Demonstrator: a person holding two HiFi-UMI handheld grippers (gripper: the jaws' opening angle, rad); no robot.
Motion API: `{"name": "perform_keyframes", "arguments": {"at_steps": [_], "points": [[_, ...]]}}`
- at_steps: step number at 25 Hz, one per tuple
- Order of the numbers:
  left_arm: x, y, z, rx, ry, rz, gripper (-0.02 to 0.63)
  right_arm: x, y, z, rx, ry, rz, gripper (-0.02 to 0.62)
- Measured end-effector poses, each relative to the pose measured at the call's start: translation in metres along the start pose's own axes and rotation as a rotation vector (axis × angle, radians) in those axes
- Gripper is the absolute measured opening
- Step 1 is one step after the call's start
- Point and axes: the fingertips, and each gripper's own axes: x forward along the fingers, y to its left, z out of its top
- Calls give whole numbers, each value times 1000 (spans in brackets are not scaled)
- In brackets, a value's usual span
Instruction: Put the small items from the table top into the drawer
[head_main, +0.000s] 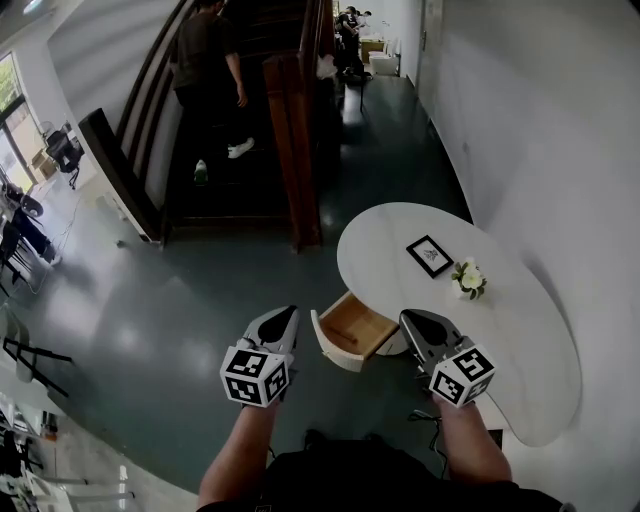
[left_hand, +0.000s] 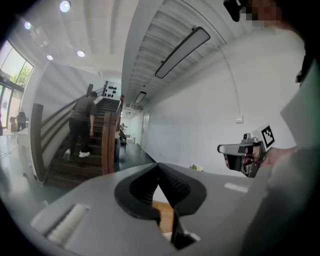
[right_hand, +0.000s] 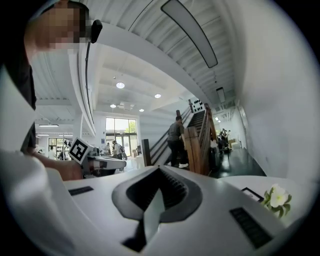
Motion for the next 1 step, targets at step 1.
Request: {"name": "perform_keyframes", "arguments": {"at_steps": [1], "points": [[0,1,-1,0,1,0,11,0,0,-2,2,1,-3,11]]}}
